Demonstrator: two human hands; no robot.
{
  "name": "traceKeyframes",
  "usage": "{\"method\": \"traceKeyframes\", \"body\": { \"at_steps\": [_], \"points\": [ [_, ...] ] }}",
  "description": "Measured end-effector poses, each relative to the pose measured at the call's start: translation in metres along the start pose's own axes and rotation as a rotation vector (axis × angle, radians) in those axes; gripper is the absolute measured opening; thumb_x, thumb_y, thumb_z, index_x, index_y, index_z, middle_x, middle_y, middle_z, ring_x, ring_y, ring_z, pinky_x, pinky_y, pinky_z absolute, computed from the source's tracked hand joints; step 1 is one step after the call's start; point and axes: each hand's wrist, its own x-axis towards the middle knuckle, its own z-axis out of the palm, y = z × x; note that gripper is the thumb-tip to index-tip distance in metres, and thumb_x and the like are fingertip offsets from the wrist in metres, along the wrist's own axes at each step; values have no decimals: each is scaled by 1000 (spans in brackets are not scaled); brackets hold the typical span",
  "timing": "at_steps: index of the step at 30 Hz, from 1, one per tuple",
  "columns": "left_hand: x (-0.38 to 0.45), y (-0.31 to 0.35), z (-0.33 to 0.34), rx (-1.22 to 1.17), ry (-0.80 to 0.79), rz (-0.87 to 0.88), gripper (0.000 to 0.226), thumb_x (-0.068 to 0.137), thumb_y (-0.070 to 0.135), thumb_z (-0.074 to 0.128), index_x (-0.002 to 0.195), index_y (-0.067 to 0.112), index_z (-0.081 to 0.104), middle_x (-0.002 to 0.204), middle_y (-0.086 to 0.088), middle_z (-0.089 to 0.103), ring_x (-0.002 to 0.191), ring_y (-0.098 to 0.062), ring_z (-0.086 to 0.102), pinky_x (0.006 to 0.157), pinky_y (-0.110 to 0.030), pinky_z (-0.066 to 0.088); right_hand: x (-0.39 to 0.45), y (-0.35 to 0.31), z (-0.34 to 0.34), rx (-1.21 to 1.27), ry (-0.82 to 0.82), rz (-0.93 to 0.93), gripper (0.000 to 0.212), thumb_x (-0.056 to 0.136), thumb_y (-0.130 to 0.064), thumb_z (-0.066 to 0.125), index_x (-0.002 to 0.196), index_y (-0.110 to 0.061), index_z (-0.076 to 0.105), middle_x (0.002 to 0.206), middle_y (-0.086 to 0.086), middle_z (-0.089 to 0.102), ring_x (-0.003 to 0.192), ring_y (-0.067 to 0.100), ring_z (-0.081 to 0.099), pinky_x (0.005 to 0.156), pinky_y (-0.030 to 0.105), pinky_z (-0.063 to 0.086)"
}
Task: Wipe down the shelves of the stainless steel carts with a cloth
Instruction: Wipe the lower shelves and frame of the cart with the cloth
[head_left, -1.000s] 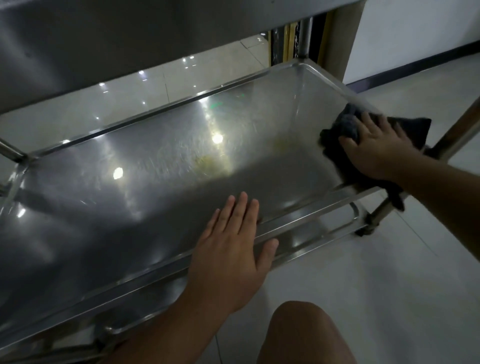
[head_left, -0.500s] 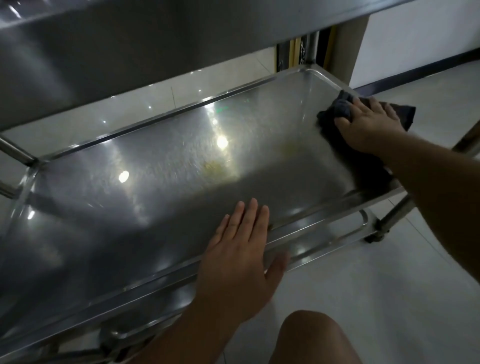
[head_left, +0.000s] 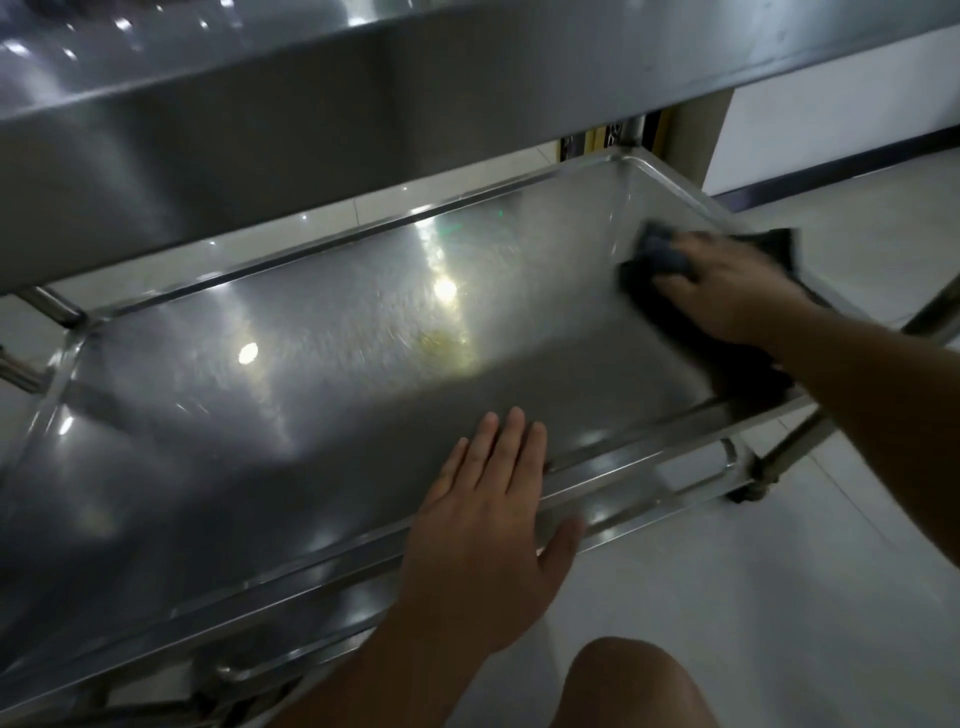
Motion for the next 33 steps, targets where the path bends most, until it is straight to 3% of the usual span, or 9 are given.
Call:
{"method": "traceKeyframes", "body": {
  "at_steps": [3, 5, 12, 15, 18, 22, 27, 29, 33],
  "points": [
    [2, 1, 2, -8, 23, -2, 83, 105, 70, 26, 168, 17, 22, 176, -4, 15, 163, -21, 10, 131, -45, 16, 20, 21, 2, 11, 49, 285, 79, 92, -71, 17, 162, -33, 18, 172, 3, 18, 157, 34, 16, 125, 58, 12],
    [2, 1, 4, -6, 30, -4, 83, 105, 70, 28, 168, 16, 23, 176, -6, 18, 163, -23, 11, 131, -45, 17, 30, -16, 9, 68, 25, 314, 82, 93, -69, 16, 164, -28, 13, 174, 0, 11, 159, 33, 5, 127, 56, 4],
    [1, -2, -5, -67, 18, 6, 84, 103, 68, 33, 167, 15, 20, 176, -5, 15, 163, -23, 5, 131, -39, 2, 15, -237, 38, 85, -184, -328, 75, 95, -66, 25, 164, -34, 21, 173, -7, 13, 160, 22, 7, 129, 48, 5],
    [-6, -13, -20, -270, -5, 8, 68, 104, 58, 48, 160, 20, 34, 167, 1, 26, 157, -20, 19, 129, -40, 17, -1, -260, 42, 143, -241, -486, 68, 99, -63, 31, 163, -41, 22, 172, -13, 14, 160, 15, 5, 129, 43, 1],
    [-22, -44, -37, -265, 76, -48, 56, 105, 54, 44, 152, 24, 45, 159, 3, 38, 146, -18, 35, 122, -38, 29, -6, -237, 37, 149, -173, -431, 64, 102, -59, 36, 161, -39, 27, 172, -11, 20, 159, 17, 13, 129, 43, 7],
    [-54, -126, -45, -129, 130, -362, 58, 107, 52, 35, 150, 16, 49, 158, -5, 45, 144, -25, 44, 121, -40, 35, 5, -164, 20, 105, -27, -126, 53, 106, -53, 39, 156, -32, 40, 165, 9, 35, 148, 34, 34, 120, 51, 25],
    [-78, -167, -27, -218, 84, -652, 72, 103, 62, 22, 161, 19, 32, 169, -4, 32, 153, -27, 35, 126, -47, 30, 17, -148, 21, 122, -31, 248, 68, 104, -53, 25, 164, -23, 21, 174, 4, 13, 159, 33, 6, 128, 55, 5],
    [-77, -167, -22, -224, 137, -646, 76, 102, 63, 20, 159, 16, 36, 166, -6, 36, 152, -26, 34, 126, -45, 29, 17, -192, 31, 122, -6, 217, 69, 101, -53, 25, 162, -21, 26, 172, 4, 18, 158, 35, 10, 127, 55, 7],
    [-78, -168, -21, -280, 195, -662, 82, 99, 66, 19, 160, 14, 35, 167, -5, 34, 153, -24, 33, 127, -46, 29, 4, -309, 55, 99, -26, -132, 67, 99, -54, 27, 159, -23, 33, 169, 1, 27, 155, 31, 19, 126, 54, 13]
  ]
}}
